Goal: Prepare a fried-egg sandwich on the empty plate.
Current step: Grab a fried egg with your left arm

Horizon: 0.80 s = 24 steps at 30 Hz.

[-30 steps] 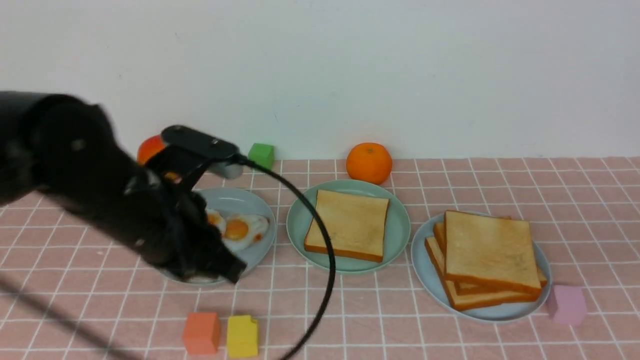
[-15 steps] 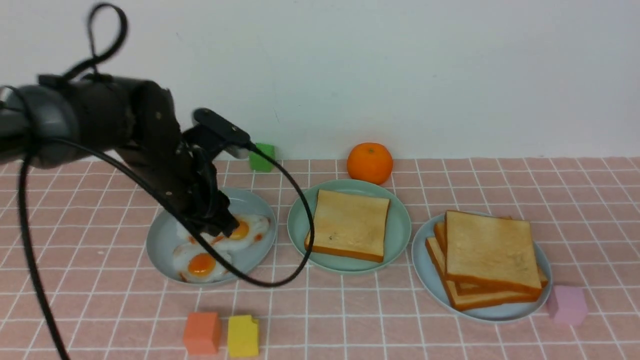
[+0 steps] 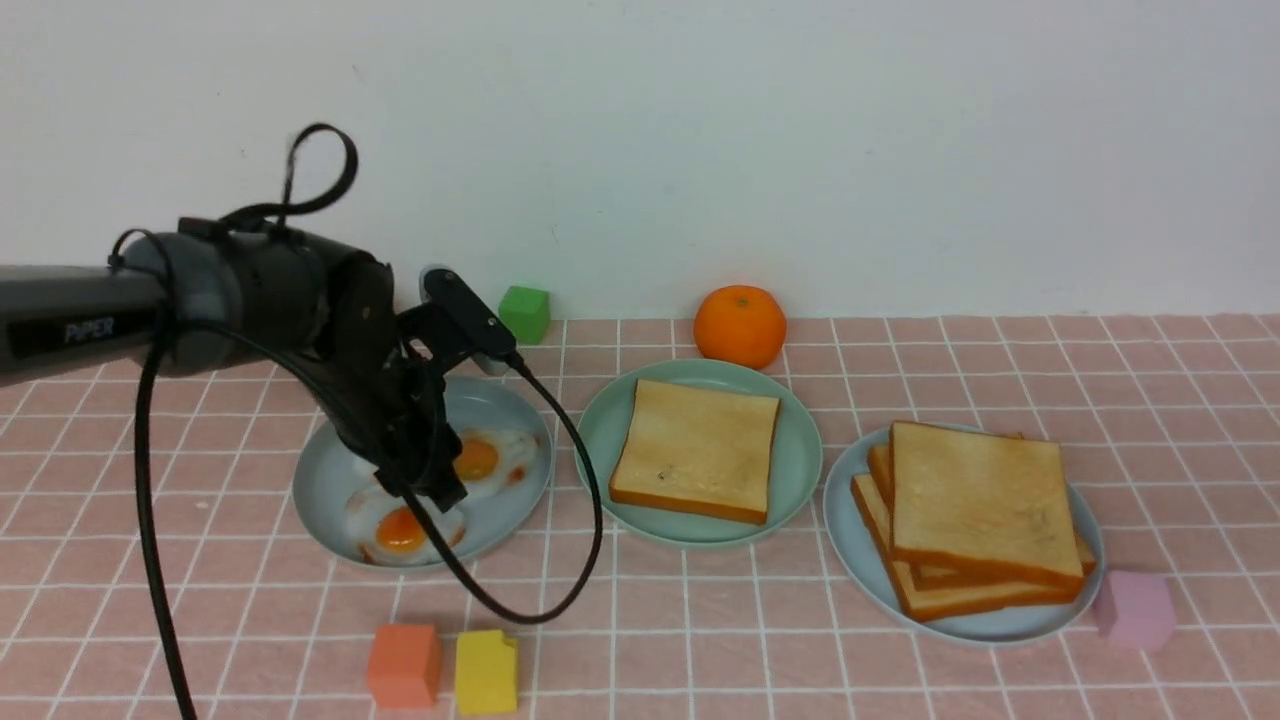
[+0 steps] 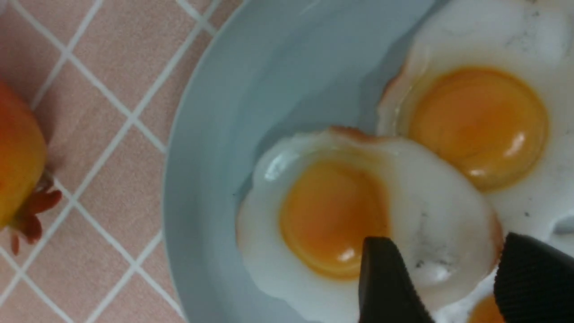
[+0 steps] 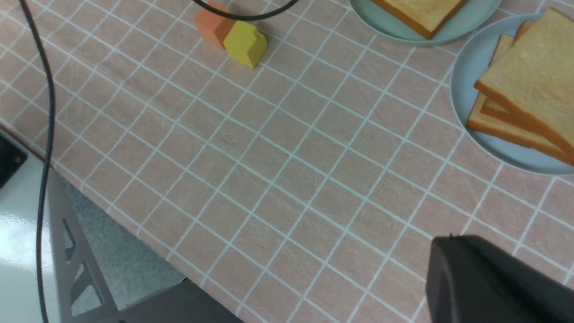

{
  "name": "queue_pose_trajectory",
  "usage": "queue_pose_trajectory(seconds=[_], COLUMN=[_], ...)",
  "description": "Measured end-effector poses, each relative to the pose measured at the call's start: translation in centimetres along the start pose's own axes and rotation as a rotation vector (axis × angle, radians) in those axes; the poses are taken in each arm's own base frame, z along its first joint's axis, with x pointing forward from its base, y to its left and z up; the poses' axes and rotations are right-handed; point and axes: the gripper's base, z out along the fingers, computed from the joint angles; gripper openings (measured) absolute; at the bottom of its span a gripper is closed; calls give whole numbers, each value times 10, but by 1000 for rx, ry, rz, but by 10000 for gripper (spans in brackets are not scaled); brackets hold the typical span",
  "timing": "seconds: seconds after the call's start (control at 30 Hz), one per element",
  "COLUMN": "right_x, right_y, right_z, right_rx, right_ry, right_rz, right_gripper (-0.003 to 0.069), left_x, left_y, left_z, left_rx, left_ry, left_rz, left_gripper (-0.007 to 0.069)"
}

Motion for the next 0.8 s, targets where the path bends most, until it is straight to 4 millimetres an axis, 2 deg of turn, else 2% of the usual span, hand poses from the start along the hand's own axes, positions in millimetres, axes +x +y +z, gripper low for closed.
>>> queue_pose_trajectory(seconds=[0.23, 0.43, 0.47, 0.53, 0.6, 0.8], right_x=[0, 0, 0, 0, 0, 1], right_y=[0, 2, 2, 3, 4, 6], right_z=[0, 0, 0, 0, 0, 0], right_rx=[-3, -17, -24, -30, -43, -63], right_ry=[-4, -1, 0, 1, 4, 7], right_rz=[1, 7, 10, 12, 18, 26], right_gripper=[18, 19, 19, 19, 22, 25], left_x=[0, 0, 0, 0, -1, -3], left_y=[0, -1, 0, 0, 0, 2], left_z=[4, 4, 5, 5, 5, -5], left_rx=[1, -1, -4, -6, -8, -10], left_ry=[5, 3, 0, -1, -2, -13], left_rz=[5, 7, 10, 13, 15, 4], left_gripper=[314, 198, 141, 97, 12, 13])
